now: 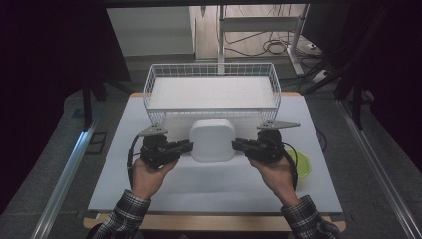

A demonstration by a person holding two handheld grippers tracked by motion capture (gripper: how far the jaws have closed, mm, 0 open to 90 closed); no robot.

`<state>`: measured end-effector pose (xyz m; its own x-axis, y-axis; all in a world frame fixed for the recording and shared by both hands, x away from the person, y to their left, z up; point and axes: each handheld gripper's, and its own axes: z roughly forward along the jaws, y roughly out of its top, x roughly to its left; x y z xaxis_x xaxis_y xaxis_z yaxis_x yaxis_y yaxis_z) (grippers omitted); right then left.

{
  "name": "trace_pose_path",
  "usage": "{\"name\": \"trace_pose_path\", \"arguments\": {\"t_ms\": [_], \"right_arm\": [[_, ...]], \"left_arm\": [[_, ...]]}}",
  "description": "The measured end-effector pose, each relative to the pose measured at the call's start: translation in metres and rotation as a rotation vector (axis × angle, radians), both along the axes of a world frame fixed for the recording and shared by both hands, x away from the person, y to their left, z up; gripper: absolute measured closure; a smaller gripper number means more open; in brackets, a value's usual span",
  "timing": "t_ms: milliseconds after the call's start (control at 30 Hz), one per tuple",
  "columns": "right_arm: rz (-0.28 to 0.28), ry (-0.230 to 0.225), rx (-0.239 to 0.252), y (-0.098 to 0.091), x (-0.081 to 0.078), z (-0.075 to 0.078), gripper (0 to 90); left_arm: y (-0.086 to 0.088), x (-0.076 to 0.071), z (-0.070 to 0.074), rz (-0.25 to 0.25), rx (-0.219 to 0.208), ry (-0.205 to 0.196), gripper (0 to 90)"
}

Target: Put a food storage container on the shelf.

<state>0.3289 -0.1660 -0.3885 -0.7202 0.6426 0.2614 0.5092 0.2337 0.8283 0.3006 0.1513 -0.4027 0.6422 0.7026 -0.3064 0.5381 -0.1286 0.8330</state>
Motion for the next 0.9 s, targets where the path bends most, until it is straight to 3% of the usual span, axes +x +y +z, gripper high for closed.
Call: {"name": "trace_pose_path", "arguments": {"t_ms": [500, 900], "right_arm": [[-0.010, -0.061, 0.027, 0.006, 0.016, 0.037, 79.1], [-0.015, -0.095, 0.043, 0.013, 0.035, 0.064, 79.2]], "left_arm": [[0.006, 0.017, 0.038, 0.019, -0.011, -0.053, 79.0], [0.013, 0.036, 0.061, 0.031, -0.031, -0.070, 78.9]]}}
